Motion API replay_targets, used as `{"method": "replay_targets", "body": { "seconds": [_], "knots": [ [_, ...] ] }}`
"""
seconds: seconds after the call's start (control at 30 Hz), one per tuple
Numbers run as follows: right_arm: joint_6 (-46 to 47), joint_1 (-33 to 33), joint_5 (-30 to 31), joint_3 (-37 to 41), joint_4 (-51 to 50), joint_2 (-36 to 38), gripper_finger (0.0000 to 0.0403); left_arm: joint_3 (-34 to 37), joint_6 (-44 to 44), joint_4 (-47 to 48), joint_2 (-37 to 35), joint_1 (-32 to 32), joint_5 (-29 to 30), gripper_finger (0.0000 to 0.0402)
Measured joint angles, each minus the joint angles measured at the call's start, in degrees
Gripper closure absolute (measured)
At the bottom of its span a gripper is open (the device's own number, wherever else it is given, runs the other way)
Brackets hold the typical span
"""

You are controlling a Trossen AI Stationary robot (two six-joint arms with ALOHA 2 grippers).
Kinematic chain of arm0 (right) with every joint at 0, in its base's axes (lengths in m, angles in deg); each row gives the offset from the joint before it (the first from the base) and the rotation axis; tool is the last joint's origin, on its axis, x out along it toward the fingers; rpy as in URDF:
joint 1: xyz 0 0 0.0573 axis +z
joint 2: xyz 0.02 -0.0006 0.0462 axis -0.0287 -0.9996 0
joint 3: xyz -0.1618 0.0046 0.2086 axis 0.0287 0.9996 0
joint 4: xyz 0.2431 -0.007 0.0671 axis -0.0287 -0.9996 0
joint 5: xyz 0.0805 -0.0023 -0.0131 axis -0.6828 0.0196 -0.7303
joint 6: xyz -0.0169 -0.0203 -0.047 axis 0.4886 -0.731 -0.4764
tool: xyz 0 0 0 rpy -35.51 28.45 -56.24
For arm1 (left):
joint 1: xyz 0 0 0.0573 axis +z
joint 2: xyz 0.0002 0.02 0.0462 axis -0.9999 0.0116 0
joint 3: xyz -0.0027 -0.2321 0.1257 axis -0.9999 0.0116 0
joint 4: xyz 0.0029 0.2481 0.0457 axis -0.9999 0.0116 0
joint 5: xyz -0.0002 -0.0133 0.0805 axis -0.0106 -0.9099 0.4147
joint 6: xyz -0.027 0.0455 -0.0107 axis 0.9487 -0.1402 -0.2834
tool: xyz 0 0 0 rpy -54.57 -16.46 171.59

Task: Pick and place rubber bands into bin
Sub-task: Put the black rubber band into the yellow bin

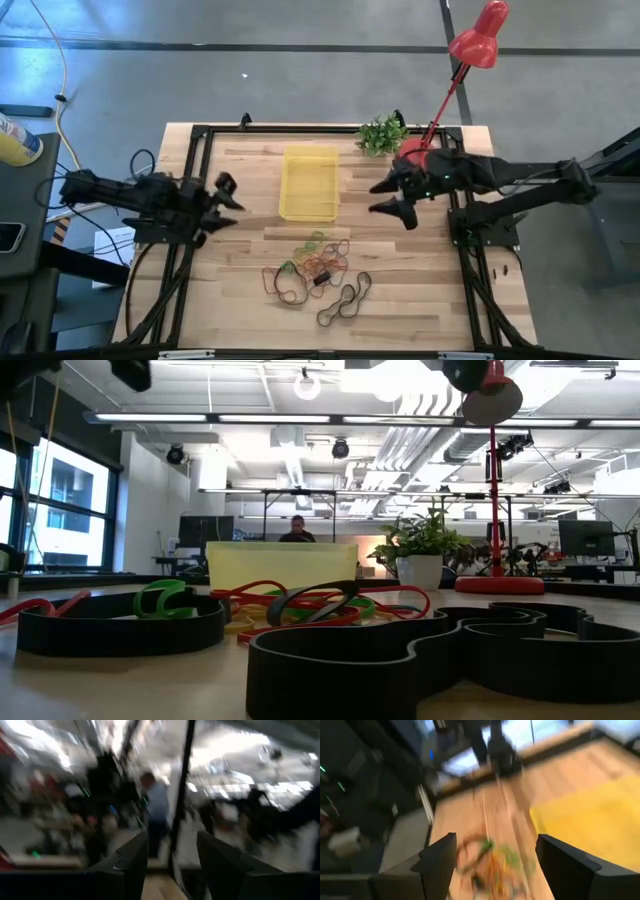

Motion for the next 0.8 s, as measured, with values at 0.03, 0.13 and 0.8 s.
{"method": "replay_targets", "body": {
  "seconds": [0.03,0.13,0.8],
  "knots": [
    [-0.1,0.9,0.0,-1.9,-3.5,-0.9,0.0142,-1.9,0.8,2.4,2.0,0.0,-2.6,0.0245],
    [0.0,4.1,0.4,-5.9,-13.3,-2.7,0.0142,-7.4,2.4,9.8,7.5,0.0,-10.6,0.0245],
    [25.0,23.2,9.9,16.5,2.5,-6.6,0.016,-14.9,4.5,35.5,27.1,-5.0,-12.3,0.0245]
  ]
}}
